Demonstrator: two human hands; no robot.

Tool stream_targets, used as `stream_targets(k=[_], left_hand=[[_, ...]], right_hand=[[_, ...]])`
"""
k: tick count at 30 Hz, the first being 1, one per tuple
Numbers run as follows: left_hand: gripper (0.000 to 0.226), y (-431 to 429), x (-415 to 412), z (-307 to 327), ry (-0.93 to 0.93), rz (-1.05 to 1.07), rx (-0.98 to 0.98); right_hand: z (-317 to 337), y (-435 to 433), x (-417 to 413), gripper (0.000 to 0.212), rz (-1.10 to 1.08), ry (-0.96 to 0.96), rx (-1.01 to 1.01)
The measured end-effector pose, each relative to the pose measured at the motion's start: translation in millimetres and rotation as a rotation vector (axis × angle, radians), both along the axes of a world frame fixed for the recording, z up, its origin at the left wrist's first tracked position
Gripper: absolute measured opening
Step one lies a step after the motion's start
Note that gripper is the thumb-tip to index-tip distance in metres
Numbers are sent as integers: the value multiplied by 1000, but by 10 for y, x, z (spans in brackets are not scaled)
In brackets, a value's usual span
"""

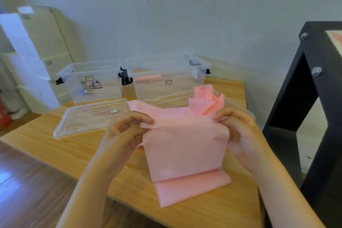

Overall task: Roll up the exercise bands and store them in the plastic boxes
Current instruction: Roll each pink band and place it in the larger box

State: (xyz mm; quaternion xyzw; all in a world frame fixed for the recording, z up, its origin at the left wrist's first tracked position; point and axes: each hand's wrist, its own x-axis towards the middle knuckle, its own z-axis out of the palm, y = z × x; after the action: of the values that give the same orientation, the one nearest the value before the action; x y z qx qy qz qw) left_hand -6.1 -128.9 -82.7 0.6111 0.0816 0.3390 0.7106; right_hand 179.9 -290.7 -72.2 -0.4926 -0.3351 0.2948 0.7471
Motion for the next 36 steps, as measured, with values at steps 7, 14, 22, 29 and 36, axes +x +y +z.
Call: stream_targets(k=[7, 14, 22, 29, 36], left_hand=[[23, 79, 42, -39, 6, 68, 5], [24, -64, 80, 8, 153, 302, 175], [16, -45, 132, -25, 273, 406, 284], [16, -19, 118, -36, 295, 383, 294], [11, -27, 94, -2, 283, 375, 295]], right_hand=[[-22, 8, 48, 41, -52, -109, -44], [-55, 19, 49, 33, -147, -252, -176], [-85, 22, 79, 30, -126, -349, -186], [-106, 34, 78, 19, -186, -423, -282], [-95, 20, 92, 3, -125, -388, -297]])
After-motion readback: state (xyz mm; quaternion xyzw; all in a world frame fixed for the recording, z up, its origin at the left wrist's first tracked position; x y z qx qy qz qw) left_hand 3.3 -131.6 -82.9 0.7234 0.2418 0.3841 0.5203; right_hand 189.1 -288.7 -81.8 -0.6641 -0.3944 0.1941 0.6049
